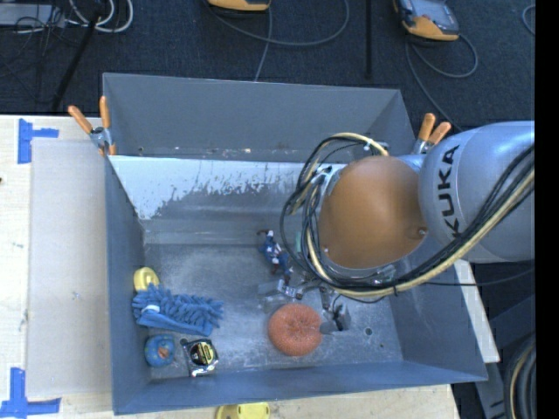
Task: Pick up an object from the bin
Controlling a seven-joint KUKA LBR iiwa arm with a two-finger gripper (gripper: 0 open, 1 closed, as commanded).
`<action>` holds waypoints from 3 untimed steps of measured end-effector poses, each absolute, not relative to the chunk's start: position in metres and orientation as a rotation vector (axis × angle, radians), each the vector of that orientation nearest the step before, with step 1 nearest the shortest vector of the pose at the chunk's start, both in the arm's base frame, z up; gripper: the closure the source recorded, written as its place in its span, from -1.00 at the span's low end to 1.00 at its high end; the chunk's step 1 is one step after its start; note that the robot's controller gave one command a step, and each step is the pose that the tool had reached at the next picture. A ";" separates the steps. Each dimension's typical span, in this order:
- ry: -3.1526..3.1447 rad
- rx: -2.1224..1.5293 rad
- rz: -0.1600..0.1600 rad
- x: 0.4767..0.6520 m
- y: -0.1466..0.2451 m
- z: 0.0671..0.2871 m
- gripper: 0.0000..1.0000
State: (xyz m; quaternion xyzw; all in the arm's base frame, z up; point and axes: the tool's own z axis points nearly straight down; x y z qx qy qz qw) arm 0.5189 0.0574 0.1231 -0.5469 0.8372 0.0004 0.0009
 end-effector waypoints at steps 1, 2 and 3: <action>2.607 -1.753 0.002 0.518 0.057 0.121 -1.00; 2.640 -1.711 -0.001 0.542 0.054 0.073 1.00; 2.642 -1.708 0.000 0.542 0.053 0.073 1.00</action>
Offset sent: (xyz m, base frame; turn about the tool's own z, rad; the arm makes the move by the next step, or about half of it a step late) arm 0.0225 -0.0026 -0.0525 0.0009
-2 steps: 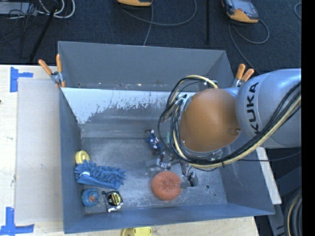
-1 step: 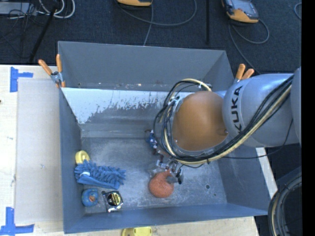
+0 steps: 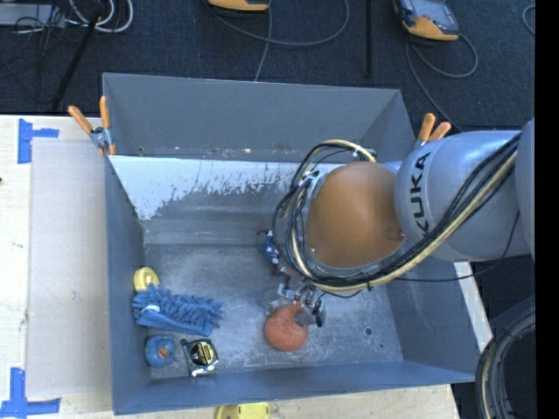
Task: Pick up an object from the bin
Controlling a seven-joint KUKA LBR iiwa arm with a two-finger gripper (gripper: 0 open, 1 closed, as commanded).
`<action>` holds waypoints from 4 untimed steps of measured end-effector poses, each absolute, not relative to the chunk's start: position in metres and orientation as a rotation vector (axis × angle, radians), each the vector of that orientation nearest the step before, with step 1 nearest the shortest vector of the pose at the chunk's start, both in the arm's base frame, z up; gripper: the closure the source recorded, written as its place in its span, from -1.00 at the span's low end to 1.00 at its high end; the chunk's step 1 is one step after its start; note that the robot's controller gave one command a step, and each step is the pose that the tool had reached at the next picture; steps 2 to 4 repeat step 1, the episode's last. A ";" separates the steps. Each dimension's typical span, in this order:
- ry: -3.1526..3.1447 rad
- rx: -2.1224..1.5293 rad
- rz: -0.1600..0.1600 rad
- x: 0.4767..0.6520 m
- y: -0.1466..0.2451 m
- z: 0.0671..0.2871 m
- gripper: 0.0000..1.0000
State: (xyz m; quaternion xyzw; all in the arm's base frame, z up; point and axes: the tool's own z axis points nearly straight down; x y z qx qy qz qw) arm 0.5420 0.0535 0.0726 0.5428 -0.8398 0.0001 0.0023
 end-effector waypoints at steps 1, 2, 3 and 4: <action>-2.635 1.703 0.000 0.542 0.053 0.073 1.00; -2.635 1.703 0.000 0.542 0.053 0.073 1.00; -2.635 1.703 0.000 0.542 0.053 0.073 1.00; -2.635 1.703 0.000 0.542 0.053 0.073 1.00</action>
Offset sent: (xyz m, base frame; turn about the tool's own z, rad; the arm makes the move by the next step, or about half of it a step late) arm -0.0003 -0.0117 0.1230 -0.0218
